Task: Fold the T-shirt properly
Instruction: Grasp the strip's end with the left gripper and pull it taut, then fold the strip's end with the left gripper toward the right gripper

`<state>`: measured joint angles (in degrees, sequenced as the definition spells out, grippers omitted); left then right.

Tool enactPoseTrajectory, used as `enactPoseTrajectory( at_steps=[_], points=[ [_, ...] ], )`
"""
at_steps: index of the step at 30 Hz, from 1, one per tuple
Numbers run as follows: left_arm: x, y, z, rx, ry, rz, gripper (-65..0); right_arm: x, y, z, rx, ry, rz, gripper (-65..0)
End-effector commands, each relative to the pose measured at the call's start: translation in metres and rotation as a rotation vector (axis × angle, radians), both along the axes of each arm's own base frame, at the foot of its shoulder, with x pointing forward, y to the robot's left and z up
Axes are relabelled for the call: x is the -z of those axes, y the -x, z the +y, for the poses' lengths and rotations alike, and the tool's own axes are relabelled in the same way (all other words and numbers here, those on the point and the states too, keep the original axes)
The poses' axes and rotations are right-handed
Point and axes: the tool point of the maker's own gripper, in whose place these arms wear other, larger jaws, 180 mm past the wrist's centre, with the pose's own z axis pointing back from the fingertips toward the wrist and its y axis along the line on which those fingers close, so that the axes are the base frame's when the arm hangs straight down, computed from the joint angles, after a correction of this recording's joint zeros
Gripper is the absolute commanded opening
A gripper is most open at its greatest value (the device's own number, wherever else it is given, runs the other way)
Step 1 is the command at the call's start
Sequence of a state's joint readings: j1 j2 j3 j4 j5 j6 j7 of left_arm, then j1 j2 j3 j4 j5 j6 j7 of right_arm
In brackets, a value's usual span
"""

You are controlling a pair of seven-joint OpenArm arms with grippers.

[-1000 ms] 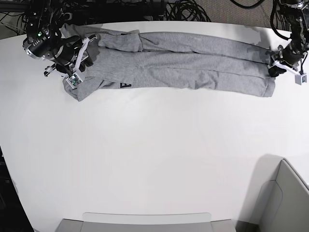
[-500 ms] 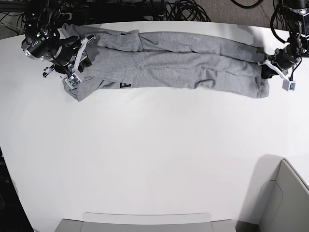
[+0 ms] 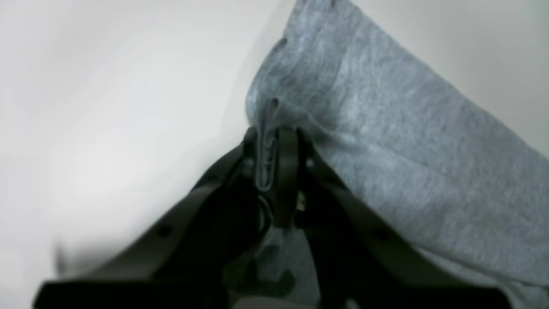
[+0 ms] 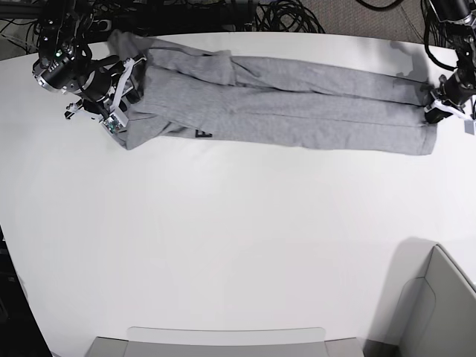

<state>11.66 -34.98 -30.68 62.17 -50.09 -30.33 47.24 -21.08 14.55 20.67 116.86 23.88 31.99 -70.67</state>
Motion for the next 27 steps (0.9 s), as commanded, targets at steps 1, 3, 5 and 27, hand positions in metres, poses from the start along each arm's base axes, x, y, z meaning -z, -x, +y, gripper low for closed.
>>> enactPoseTrajectory(
  at_steps=[1,3,5,27],
  points=[
    [-0.014,-0.007,0.017,-0.008,-0.039,-0.016,-65.0,-0.008,-0.004,0.000,-0.006,-0.001,-0.030,-47.1],
    [-0.022,-0.013,0.023,-0.012,-0.051,-0.032,-65.0,-0.007,-0.003,0.000,-0.007,-0.003,-0.028,-47.1],
    [-0.026,-0.016,0.022,0.011,-0.055,-0.048,-65.0,-0.007,-0.003,0.000,-0.007,-0.003,-0.026,-47.1],
    [-0.113,0.007,-0.068,0.306,-0.248,-0.150,-65.0,-0.008,-0.003,0.002,-0.006,-0.008,-0.029,-47.1]
  ],
)
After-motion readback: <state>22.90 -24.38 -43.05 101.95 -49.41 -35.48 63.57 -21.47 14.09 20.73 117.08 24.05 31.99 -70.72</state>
